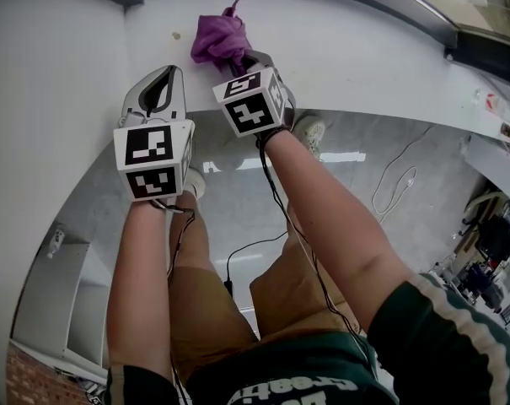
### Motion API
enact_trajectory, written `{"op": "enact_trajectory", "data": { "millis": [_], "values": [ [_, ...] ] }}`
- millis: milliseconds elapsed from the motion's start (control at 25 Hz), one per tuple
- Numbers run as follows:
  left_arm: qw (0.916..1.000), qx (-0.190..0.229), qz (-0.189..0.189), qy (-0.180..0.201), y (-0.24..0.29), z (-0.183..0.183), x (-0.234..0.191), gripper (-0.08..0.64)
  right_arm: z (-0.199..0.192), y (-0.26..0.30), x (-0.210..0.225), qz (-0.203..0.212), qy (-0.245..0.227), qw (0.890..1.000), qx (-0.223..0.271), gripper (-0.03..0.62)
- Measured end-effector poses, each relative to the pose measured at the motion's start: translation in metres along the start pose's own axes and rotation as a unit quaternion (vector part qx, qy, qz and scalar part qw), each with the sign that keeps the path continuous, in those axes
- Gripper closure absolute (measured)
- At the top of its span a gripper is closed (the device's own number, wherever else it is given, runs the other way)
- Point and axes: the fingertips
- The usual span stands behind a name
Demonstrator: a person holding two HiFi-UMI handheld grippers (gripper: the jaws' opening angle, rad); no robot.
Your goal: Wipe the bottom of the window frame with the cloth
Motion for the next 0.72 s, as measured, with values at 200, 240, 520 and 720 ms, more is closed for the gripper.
{"op": "enact_trajectory", "data": {
  "millis": [200,240,520,720],
  "values": [
    [0.9993,0.001,0.028,-0.025,-0.005,-0.012,-0.018,0.551,0.016,0.011,-0.030,0.038,-0.043,0.998,0.003,0.532],
    [0.9989,0.001,0.035,-0.031,-0.006,-0.015,-0.021,0.551,0.019,0.013,-0.036,0.045,-0.050,0.998,0.004,0.532],
    [0.9974,0.008,0.049,-0.052,-0.016,-0.021,-0.031,0.551,0.040,0.025,-0.069,0.085,-0.082,0.993,0.019,0.532],
    [0.9964,0.016,0.053,-0.064,-0.029,-0.024,-0.042,0.551,0.059,0.029,-0.099,0.139,-0.091,0.985,0.039,0.532]
  ]
}}
Point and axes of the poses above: the fingertips, and each gripper's own axes: y forward along the fingers, x to its right, z out of its top, and after that the axes turned 1 degree about -x, right-handed
